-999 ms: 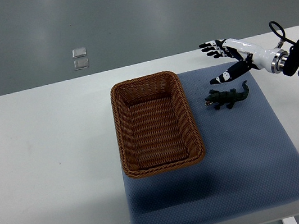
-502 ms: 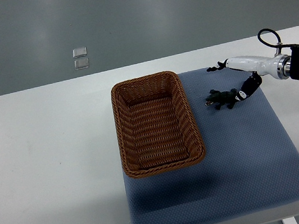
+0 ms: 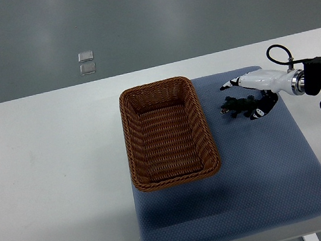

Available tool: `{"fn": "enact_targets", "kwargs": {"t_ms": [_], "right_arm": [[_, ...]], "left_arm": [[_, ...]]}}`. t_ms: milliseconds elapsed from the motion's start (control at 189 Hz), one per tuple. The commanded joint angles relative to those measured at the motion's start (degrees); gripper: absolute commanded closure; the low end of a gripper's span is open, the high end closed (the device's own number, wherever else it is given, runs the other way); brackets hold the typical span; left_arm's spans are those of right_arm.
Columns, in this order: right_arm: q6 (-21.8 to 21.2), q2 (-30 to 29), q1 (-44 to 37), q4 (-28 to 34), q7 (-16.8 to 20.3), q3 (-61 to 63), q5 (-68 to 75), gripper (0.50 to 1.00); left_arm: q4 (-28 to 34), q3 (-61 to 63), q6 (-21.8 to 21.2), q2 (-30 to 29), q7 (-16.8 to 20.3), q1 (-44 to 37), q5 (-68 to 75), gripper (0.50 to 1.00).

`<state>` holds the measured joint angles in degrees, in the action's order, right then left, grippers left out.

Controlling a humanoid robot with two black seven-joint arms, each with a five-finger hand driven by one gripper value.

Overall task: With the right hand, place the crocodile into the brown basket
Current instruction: 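Close the right hand's fingers around the crocodile's body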

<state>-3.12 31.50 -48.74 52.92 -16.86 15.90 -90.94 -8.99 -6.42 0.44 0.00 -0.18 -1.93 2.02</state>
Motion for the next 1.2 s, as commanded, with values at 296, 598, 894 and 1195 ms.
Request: {"fn": "enact_targets", "kwargs": {"t_ms": [296,598,894,1195], "right_arm": [[3.6,-1.4,0.0,-1.6,0.3,-1.5,-0.9,0.579],[5.0,-2.3,-0.1,-3.0,0.3,-3.2,-1.0,0.589],[5.8,-2.6,-0.1,-3.5,0.3,-3.2,-1.2,0.701],[7.4,-2.7,0.0,-4.1,0.3,-3.2,-2.1,0.861]], "left_arm": [[-0.1,0.0,0.0,0.0,0.0,0.0,0.0,0.500],[-0.1,0.0,0.0,0.0,0.0,0.0,0.0,0.500],[-0.1,0.0,0.0,0.0,0.0,0.0,0.0,0.500],[0.0,0.0,0.0,0.0,0.0,0.0,0.0,0.500]]}}
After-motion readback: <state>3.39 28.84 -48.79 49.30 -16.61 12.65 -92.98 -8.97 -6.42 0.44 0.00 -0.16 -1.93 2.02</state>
